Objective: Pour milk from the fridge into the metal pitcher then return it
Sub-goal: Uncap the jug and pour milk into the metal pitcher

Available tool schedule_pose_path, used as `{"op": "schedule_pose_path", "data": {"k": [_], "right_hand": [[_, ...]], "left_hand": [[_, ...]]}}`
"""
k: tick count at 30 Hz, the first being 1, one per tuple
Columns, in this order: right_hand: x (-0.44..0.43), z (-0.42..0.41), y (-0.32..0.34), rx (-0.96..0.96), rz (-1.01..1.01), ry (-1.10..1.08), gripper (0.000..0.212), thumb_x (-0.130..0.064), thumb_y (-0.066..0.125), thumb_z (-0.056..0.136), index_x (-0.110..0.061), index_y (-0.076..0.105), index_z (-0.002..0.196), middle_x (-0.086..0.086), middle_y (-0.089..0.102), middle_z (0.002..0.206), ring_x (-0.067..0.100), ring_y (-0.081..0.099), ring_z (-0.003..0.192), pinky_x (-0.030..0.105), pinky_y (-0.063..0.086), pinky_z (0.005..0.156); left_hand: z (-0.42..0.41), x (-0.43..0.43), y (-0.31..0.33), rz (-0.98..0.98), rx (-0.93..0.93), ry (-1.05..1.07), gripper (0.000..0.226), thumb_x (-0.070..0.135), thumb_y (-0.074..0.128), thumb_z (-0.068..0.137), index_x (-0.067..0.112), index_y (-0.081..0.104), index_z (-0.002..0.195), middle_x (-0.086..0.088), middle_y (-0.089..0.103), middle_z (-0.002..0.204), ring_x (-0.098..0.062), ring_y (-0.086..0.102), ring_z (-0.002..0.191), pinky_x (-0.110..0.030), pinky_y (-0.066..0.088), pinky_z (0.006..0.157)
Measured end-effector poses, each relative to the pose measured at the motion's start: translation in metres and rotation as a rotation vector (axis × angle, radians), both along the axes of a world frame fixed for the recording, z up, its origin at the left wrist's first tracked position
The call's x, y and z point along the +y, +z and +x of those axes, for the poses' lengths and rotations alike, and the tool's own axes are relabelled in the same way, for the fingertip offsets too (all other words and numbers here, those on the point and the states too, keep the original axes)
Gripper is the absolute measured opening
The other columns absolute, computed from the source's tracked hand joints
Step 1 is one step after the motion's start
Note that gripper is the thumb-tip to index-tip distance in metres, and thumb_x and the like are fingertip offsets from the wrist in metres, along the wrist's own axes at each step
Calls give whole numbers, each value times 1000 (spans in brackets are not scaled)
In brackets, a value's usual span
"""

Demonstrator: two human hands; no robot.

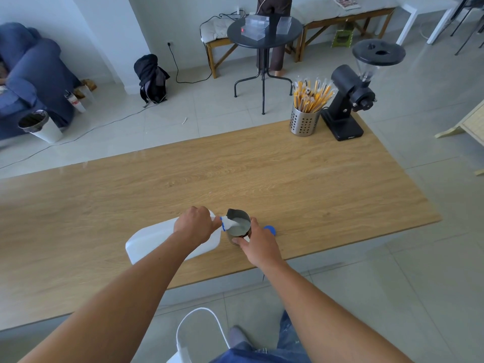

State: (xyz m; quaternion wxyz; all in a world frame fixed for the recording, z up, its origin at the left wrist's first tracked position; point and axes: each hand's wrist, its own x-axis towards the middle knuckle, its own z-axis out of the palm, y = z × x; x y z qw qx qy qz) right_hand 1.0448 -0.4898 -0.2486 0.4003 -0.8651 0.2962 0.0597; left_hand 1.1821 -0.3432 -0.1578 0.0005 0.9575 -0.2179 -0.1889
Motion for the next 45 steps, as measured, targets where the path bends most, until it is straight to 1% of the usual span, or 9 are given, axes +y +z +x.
{"op": "schedule_pose_path", "data": {"k": [3, 9, 16, 21, 29, 32, 36, 40, 45], "right_hand": [[-1, 1, -1, 0, 0, 2, 74, -57, 81, 98, -23, 47, 155, 1, 74, 115, 23, 73, 107, 41, 63, 86], [0, 2, -3, 1, -12, -2, 78, -58, 80, 98, -24, 46, 159, 1, 74, 119, 22, 73, 109, 40, 63, 87], [0, 0, 0, -7, 6, 2, 68, -52, 82, 99, -23, 50, 152, -1, 75, 114, 20, 73, 105, 38, 62, 84], [0, 0, 0, 7, -1, -7, 78, -54, 80, 100, -22, 44, 161, 2, 74, 116, 23, 73, 108, 39, 62, 87], [0, 1, -3, 19, -29, -5, 84, -57, 80, 99, -22, 41, 164, 2, 74, 117, 21, 73, 107, 40, 64, 87], [0, 0, -2, 13, -31, -2, 83, -56, 80, 100, -22, 41, 165, 2, 75, 119, 22, 73, 108, 37, 61, 84], [0, 1, -2, 11, -24, -2, 81, -55, 80, 100, -22, 43, 163, 2, 75, 120, 22, 72, 111, 39, 63, 88], [1, 1, -3, 12, -30, -2, 80, -56, 80, 99, -22, 44, 162, 1, 75, 117, 21, 73, 107, 38, 63, 85], [1, 1, -3, 4, -20, -2, 79, -56, 81, 99, -21, 46, 161, 0, 76, 118, 20, 73, 107, 37, 62, 84]], "left_hand": [[1, 0, -1, 8, 2, 1, 62, 56, 50, 112, 14, 43, 67, -3, 49, 68, -16, 45, 56, -30, 35, 51], [1, 0, -1, 6, -1, 3, 62, 56, 51, 111, 13, 44, 67, -3, 49, 67, -15, 44, 56, -30, 33, 49], [2, -1, -2, 15, 4, -5, 63, 57, 50, 112, 13, 45, 67, -3, 49, 68, -16, 45, 56, -30, 35, 50], [2, -2, -2, 4, 7, 3, 63, 57, 51, 111, 13, 44, 66, -4, 48, 68, -17, 44, 56, -30, 35, 52], [3, -2, -2, 11, 10, -17, 64, 56, 50, 112, 13, 43, 65, -3, 48, 66, -16, 45, 56, -30, 33, 50], [3, -2, -1, 12, 13, -19, 63, 56, 50, 112, 13, 44, 66, -3, 50, 66, -17, 46, 56, -30, 34, 51], [3, -2, 0, 24, 7, -23, 63, 56, 49, 112, 13, 44, 66, -4, 50, 66, -16, 46, 56, -30, 35, 51], [2, -3, 1, 40, 3, -37, 64, 57, 49, 112, 13, 44, 66, -3, 48, 65, -16, 45, 56, -30, 34, 49], [2, -5, 2, 47, 3, -37, 63, 56, 50, 112, 13, 45, 66, -2, 49, 65, -16, 45, 55, -29, 34, 49]]}}
